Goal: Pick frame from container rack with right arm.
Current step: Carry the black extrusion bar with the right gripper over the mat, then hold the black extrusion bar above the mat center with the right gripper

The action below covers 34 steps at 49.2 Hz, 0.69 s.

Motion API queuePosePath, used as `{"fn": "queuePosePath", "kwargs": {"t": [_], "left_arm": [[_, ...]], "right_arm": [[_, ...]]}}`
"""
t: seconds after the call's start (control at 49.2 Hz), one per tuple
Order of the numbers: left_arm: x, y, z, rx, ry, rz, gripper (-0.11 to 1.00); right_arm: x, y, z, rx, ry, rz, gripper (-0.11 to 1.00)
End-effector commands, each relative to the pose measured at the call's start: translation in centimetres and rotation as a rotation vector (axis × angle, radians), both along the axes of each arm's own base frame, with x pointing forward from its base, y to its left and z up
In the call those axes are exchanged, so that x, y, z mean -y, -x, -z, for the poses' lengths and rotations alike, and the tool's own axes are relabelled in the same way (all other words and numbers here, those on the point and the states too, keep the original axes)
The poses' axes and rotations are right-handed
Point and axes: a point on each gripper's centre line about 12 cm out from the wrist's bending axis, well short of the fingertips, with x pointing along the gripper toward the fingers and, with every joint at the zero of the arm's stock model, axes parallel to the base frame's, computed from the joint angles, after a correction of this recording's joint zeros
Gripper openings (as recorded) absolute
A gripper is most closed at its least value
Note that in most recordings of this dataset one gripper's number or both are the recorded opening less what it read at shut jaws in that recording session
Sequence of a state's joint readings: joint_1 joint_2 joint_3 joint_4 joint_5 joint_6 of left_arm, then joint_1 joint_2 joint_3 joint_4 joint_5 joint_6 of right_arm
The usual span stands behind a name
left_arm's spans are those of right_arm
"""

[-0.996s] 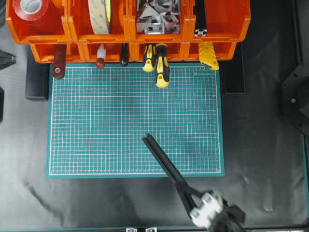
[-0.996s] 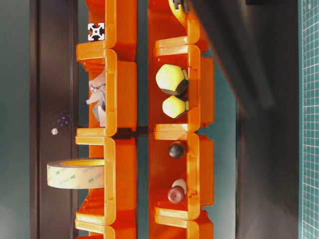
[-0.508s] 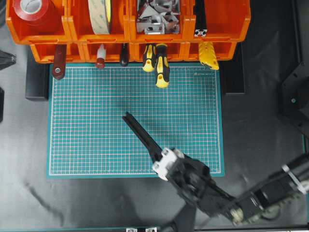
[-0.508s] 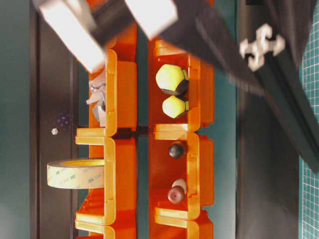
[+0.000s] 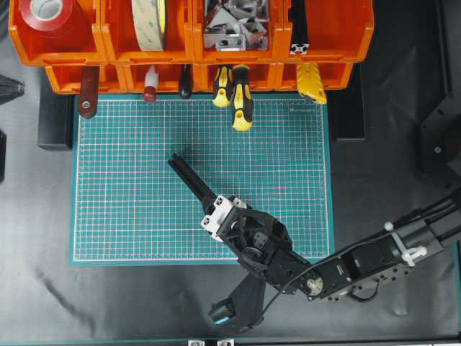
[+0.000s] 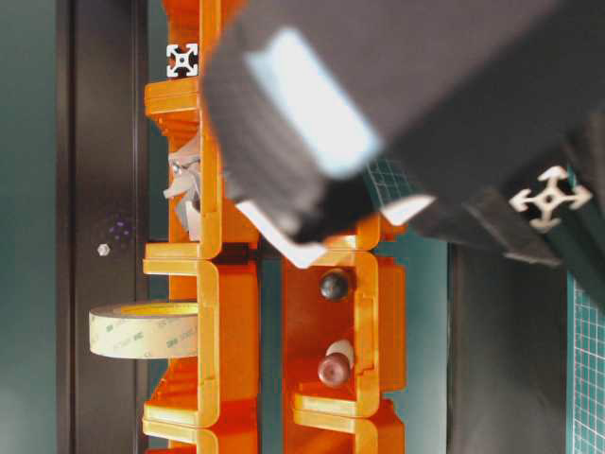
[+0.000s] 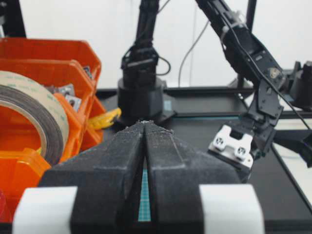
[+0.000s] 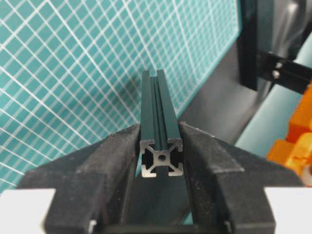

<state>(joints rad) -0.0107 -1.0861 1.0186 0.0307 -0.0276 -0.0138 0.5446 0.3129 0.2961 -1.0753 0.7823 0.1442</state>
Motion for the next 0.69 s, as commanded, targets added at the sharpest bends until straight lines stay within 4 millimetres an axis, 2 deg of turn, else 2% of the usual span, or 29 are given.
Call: {"fn": "queuePosePath", "kwargs": {"t": [0.0, 0.264, 0.671], "left_arm": [[0.0, -0.2, -1.0, 0.018, -0.006, -0.002, 0.0], [0.0, -0.2, -1.0, 0.018, -0.006, -0.002, 0.0], [0.0, -0.2, -0.8, 0.015, -0.004, 0.001, 0.0]], "right_arm": [[-0.5, -0.4, -0.9, 0.023, -0.044, 0.005, 0.25], [-0.8, -0.3, 0.1, -0.002, -0.092, 0.022, 0.25], [-1.0, -0.1, 0.5, 0.005, -0.147, 0.056, 0.26]]}}
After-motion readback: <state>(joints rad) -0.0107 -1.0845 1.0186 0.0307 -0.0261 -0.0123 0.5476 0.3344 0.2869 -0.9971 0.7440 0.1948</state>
